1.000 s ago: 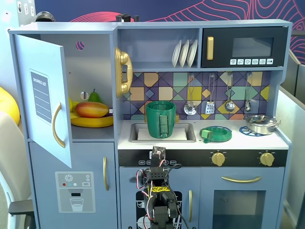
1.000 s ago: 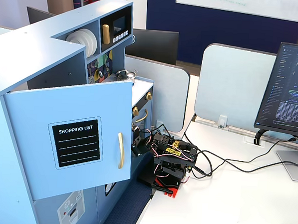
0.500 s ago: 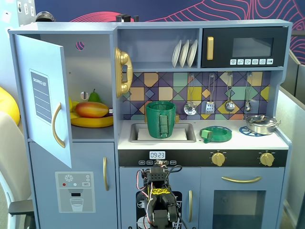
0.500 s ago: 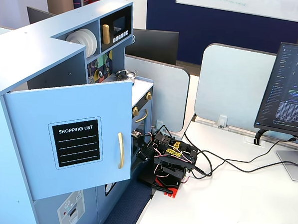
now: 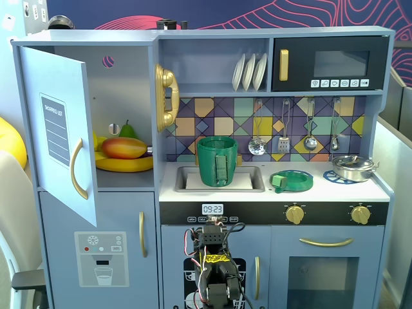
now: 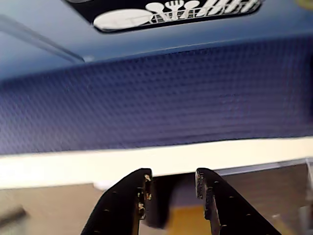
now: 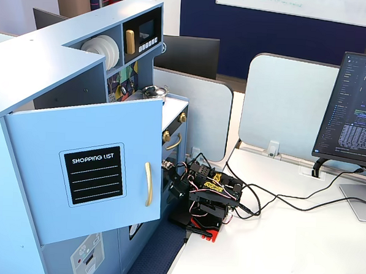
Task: Pick up the green pineapple from the left cabinet and place it in the green recipient
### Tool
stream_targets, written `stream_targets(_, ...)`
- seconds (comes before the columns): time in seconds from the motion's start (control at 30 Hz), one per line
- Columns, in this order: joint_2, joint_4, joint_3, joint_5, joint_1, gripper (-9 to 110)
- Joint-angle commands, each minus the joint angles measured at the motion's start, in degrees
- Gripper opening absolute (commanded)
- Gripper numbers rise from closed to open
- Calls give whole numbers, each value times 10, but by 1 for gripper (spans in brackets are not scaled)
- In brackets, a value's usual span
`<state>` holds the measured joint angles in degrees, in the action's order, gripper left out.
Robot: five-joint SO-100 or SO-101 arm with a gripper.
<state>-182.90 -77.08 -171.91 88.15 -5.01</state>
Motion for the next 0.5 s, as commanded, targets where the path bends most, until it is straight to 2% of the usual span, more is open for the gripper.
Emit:
stream_targets(0.0, 8, -100, 2, 40, 10, 0)
stream_targets(0.17, 8, -107, 2, -16, 1, 0)
stream_targets(0.47, 8, -107, 2, -16, -8, 5)
